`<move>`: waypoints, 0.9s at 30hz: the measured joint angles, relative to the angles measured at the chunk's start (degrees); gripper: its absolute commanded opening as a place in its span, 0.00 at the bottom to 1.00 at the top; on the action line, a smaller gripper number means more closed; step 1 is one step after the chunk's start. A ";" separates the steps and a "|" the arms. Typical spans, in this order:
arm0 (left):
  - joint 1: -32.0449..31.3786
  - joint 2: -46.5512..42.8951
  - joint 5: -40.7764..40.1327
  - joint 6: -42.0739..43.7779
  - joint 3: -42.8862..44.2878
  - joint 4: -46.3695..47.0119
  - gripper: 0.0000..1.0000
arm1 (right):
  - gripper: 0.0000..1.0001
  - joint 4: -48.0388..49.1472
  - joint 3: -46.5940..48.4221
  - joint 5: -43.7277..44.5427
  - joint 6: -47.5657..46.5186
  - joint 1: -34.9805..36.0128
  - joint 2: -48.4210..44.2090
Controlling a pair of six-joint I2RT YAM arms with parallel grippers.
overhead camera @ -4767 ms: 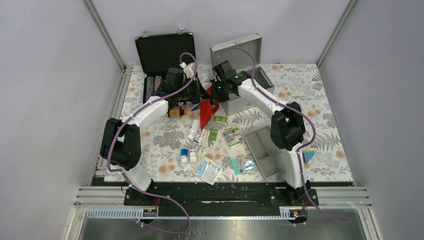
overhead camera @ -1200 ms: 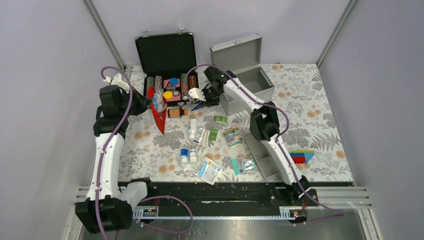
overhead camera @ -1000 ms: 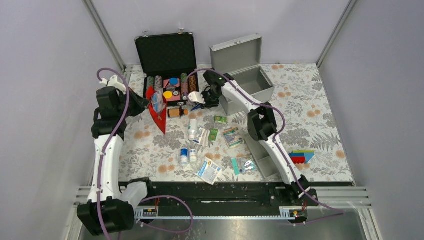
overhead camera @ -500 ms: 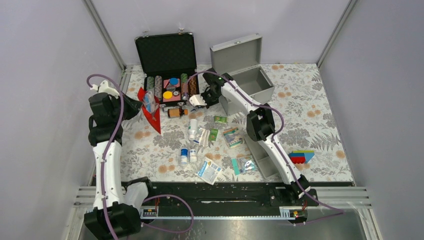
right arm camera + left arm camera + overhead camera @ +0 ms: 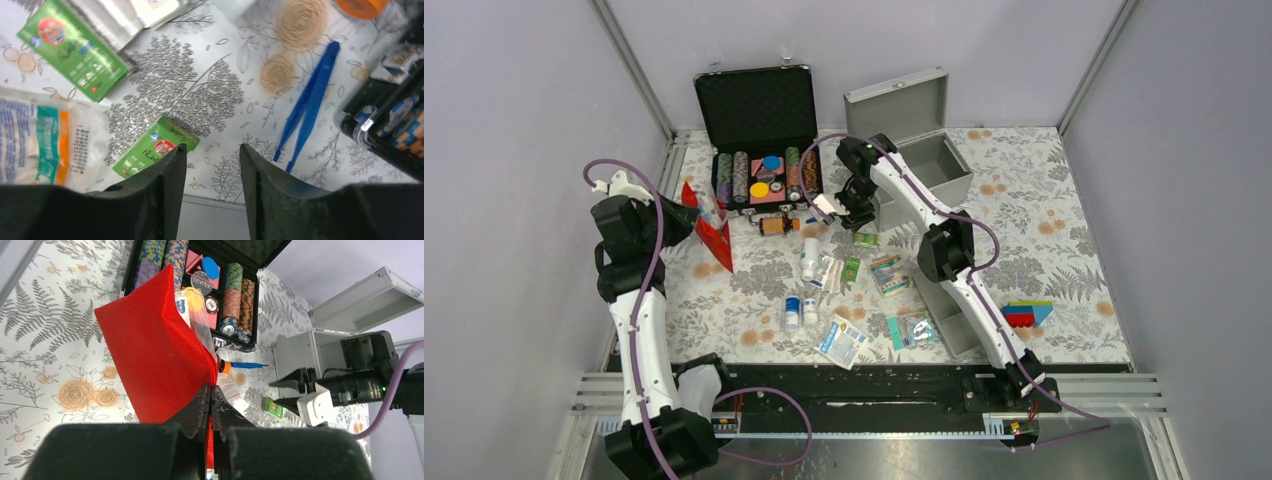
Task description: Organize the medicine kit
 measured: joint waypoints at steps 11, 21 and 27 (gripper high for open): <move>0.00 1.11 2.47 -0.59 -0.44 0.13 0.00 | 0.63 22.75 -13.75 -1.20 14.56 -0.20 -4.35; 1.70 -0.98 2.49 -0.31 -0.44 -0.59 0.00 | 0.59 30.97 -15.08 1.53 15.85 -0.26 -4.28; 3.58 -1.31 2.49 -0.13 -0.44 -1.14 0.00 | 0.59 30.18 -11.69 1.03 15.82 -0.39 -4.07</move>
